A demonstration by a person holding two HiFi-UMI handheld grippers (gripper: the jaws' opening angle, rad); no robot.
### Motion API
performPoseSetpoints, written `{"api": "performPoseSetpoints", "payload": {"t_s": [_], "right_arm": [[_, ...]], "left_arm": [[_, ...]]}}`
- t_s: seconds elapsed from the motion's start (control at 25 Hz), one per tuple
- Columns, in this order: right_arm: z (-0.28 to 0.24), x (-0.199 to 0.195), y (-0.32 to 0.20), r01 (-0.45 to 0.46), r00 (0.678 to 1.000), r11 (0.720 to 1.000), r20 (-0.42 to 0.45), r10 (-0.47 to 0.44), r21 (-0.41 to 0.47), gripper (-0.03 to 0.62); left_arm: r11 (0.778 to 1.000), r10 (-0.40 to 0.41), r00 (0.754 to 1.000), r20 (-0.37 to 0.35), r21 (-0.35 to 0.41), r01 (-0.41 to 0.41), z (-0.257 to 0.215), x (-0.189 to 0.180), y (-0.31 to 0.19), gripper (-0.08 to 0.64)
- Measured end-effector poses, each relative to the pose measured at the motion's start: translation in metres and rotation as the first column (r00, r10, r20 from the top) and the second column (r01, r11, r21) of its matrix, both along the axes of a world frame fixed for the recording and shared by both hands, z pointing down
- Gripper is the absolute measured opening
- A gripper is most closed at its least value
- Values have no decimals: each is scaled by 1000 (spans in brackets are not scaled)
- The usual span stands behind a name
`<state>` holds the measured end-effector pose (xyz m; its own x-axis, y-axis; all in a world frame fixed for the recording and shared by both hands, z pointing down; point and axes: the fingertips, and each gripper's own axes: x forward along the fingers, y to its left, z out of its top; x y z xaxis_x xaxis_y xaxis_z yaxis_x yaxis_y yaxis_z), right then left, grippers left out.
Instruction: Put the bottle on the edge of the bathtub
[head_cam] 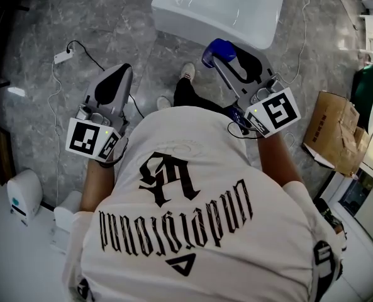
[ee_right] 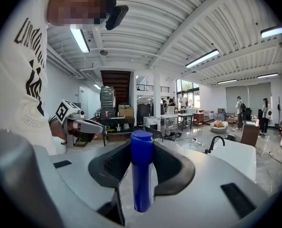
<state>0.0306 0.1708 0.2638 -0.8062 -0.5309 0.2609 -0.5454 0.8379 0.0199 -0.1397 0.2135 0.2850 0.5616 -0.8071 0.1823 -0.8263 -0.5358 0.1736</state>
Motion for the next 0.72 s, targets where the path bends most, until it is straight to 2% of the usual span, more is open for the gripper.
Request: {"api": "performPoseSetpoints", "payload": {"t_s": [0.4, 0.72], "right_arm": [[11, 19, -82, 38, 999, 999, -25, -39, -22, 147], [14, 57, -148, 37, 999, 999, -26, -37, -28, 147]], "left_arm": [[999, -26, 1000, -15, -45, 25, 18, 19, -87, 14], [998, -27, 1000, -5, -57, 27, 19, 54, -157, 15]]}}
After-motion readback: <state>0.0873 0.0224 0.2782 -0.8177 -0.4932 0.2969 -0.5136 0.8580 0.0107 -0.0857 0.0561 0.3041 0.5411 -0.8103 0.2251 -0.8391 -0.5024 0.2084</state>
